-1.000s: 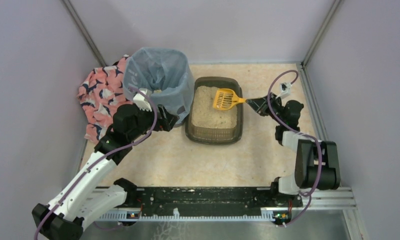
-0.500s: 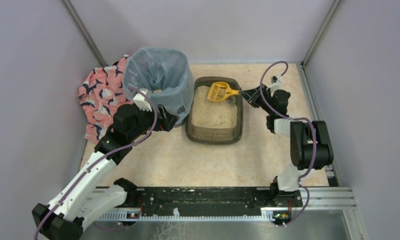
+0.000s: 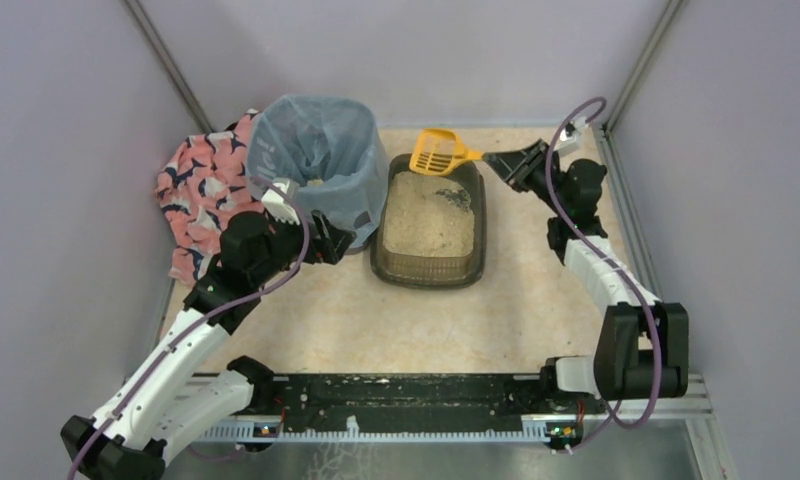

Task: Clean the litter box

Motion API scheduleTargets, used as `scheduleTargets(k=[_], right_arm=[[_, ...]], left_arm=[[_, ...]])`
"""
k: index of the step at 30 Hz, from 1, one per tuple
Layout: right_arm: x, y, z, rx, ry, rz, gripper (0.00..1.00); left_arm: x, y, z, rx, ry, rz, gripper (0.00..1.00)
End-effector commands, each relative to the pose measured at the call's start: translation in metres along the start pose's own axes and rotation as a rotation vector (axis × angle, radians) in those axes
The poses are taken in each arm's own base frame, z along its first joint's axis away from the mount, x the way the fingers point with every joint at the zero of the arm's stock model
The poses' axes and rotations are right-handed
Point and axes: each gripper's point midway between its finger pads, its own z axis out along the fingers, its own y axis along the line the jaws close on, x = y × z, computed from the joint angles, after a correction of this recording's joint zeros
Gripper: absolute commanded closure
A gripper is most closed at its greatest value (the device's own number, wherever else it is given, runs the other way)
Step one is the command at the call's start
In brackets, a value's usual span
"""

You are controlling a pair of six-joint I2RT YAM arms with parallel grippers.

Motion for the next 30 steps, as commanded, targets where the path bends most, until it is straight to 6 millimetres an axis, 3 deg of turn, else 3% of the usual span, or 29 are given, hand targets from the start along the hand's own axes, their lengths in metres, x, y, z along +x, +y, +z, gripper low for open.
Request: scheduleTargets(k=[1,4,10,13,16,23,26,30], right_arm=[[-0.035,0.058,-0.003,-0.096,-0.032,-0.072,1.00],[-0.041,0.060,-0.001,-0.084,-0.033,-0.083,1.00],[-0.031,0.039,0.005,-0.040,-0.005,-0.083,1.00],[-0.037,0.052,0.009,-0.096,-0.011,-0.072,1.00],[-0.041,0.052,0.013,-0.085,-0.005,-0.089,1.00],[-0.010,0.003,0.015,0.001,0.035,-0.033,1.00],[-0.008,0.015,0.012,-0.059,0.028,-0.004,1.00],[-0.024,0.054,0.013,-0.121,0.023,-0.047,1.00]], left_arm=[[-0.005,-0.006,-0.003,0.034,-0.017,0.005,0.01],[-0.007,-0.007,-0.005,0.038,-0.025,0.002,0.01],[-0.009,-0.005,-0.009,0.020,-0.041,0.006,0.01],[-0.009,-0.004,-0.008,0.018,-0.037,0.006,0.01],[-0.008,-0.003,-0.008,0.013,-0.034,0.006,0.01],[-0.005,-0.002,-0.007,0.013,-0.028,0.004,0.01],[-0.005,0.000,-0.009,-0.001,-0.029,0.011,0.01],[-0.004,0.000,-0.008,0.002,-0.025,0.010,0.01]])
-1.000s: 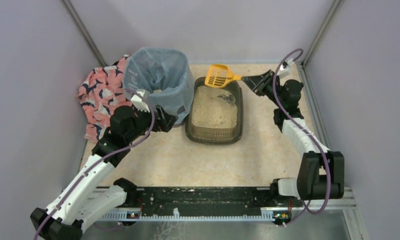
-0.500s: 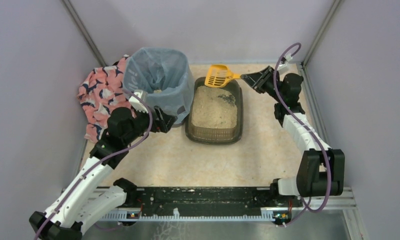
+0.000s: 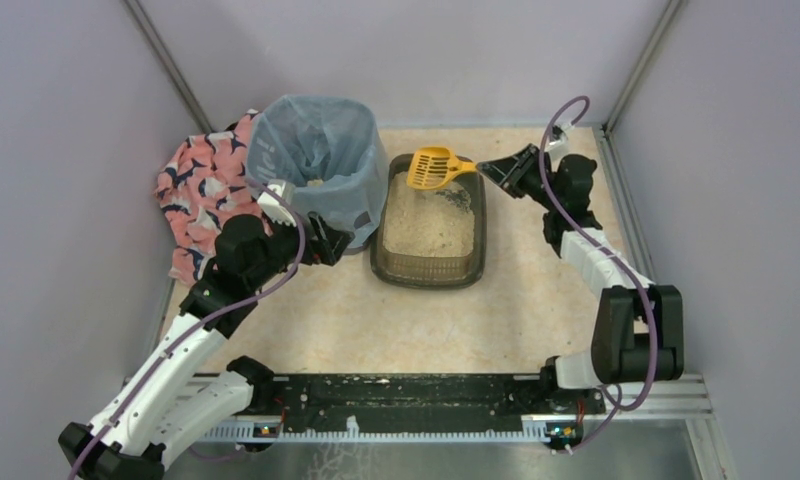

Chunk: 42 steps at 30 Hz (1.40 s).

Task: Clean the litter box

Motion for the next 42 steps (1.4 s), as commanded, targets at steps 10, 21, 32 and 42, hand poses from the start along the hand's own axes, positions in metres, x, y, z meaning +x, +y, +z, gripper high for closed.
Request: scheduleTargets(k=[10,21,32,42], right_arm=[[-0.048,0.178,-0.003,-0.350,-0.094,-0.221,1.00],[0.001,0.231,0.040,-0.442,0.049,-0.335,1.00],[0.053,0.234,0.095,-0.213,0.085,-0.968,1.00],[0.059,0.281,0.082,-0.091,-0.117,-1.313,1.00]], left_arm=[[0.004,0.001,0.000,0.005,0.000,-0.010,0.01],[0.002,0.002,-0.004,-0.002,-0.014,-0.011,0.01],[0.000,0.004,-0.009,-0.018,-0.028,-0.005,0.01],[0.000,0.007,-0.007,-0.029,-0.027,-0.007,0.01]])
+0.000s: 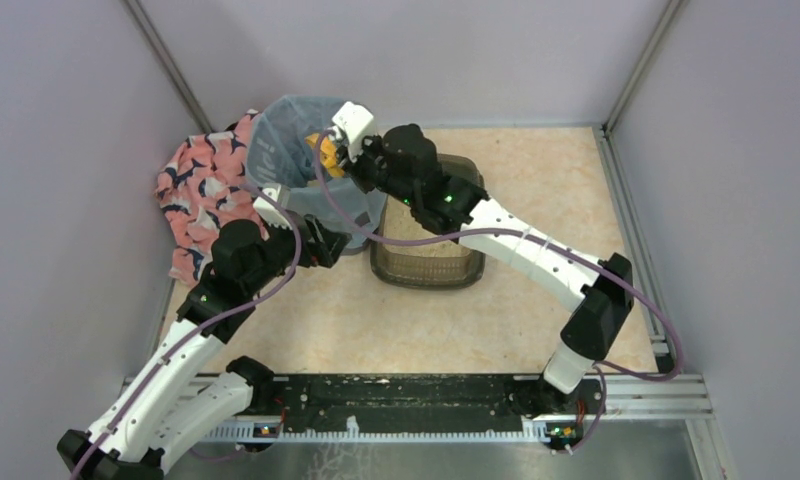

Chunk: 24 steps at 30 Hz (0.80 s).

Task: Clean the litter box

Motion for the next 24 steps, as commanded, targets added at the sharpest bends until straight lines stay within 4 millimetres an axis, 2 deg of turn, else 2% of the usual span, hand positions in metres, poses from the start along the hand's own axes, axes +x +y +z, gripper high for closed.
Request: scheduleTargets(k=[1,3,6,9,13,17,18,20,22,24], right_arm=[[-0.058,-0.043,-0.025,0.206,-0.120,-0.151,1.00],[-0.064,-0.045,-0.030,0.219,-0.149,-0.139,1.00],[-0.087,-0.048,-0.040,0.197,-0.231,-0.074,1.00],[-0.117,-0.051,-0.057,0.055,-0.330,0.092,1.00],[-0.156,-0.063,-0.099,-0.055,-0.460,0.242,1.00],[-0.172,-0.093,-0.148,-0.066,-0.565,0.343,1.00],[-0.168,-0.104,-0.158,-0.045,-0.576,0.369,1.00],[-0.144,-0.131,-0.174,0.039,-0.570,0.414,1.00],[-0.106,-0.158,-0.187,0.153,-0.545,0.466,1.00],[-0.061,-0.177,-0.196,0.243,-0.498,0.519,1.00]], left_arm=[[0.000,0.004,-0.001,-0.016,-0.005,-0.002,0.01],[0.000,0.005,-0.001,-0.021,-0.006,-0.001,0.01],[0.001,0.006,-0.002,-0.026,-0.002,0.000,0.01],[0.000,0.005,-0.001,-0.026,-0.001,0.002,0.01],[0.001,0.010,0.000,-0.053,-0.001,-0.010,0.01],[0.003,0.010,0.001,-0.050,0.007,-0.013,0.01],[0.004,0.010,0.002,-0.049,0.010,-0.013,0.01],[0.004,0.009,0.002,-0.045,0.013,-0.015,0.01],[0.004,0.008,0.002,-0.043,0.013,-0.016,0.01],[0.004,0.008,0.002,-0.044,0.015,-0.017,0.01]])
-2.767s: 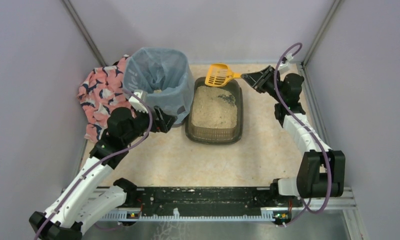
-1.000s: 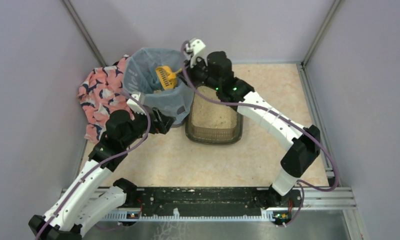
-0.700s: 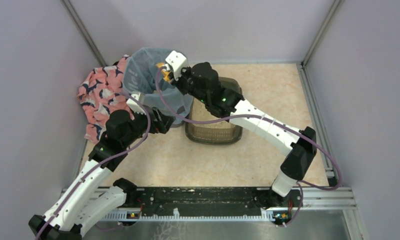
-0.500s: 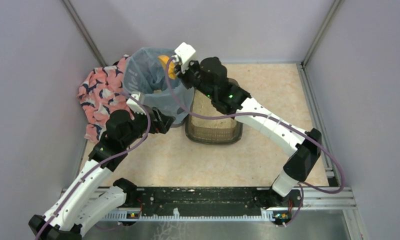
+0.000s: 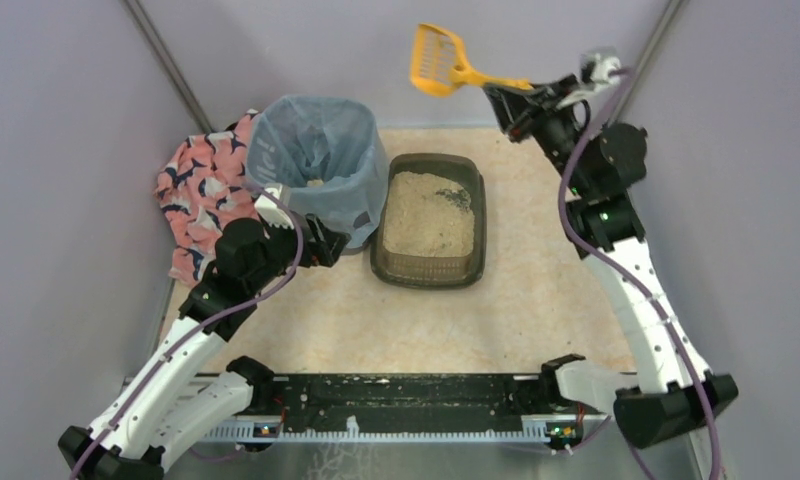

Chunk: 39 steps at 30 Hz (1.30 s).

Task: Clean the litter box

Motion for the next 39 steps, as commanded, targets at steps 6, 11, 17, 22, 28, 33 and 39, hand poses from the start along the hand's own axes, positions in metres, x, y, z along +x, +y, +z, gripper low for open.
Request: scheduleTargets(k=[6,11,17,22,28,33,39], right_arm=[[0.147,-0.088,-0.091,0.274,0.208,0.176,1.00],[0.233,-0.099,-0.120,0.311,0.339,0.280,1.00],[0.285,-0.095,-0.119,0.306,0.451,0.274,0.83],[0.287,-0.093,-0.112,0.310,0.468,0.253,0.08],[0.249,-0.124,-0.132,0.512,0.401,0.133,0.02],[0.196,-0.165,-0.181,0.816,0.243,0.147,0.02],[0.187,-0.169,-0.213,0.880,0.199,0.161,0.02]], left_arm=[[-0.006,-0.005,0.000,0.022,-0.020,-0.012,0.01],[-0.003,-0.004,0.004,0.021,-0.008,-0.022,0.01],[0.001,-0.003,0.007,0.016,0.008,-0.028,0.01],[0.001,0.000,0.006,0.003,0.005,-0.024,0.01],[0.005,0.001,0.008,-0.002,0.021,-0.027,0.01],[0.007,-0.002,0.011,0.014,0.032,-0.037,0.01],[0.014,-0.006,0.016,0.040,0.053,-0.057,0.01]])
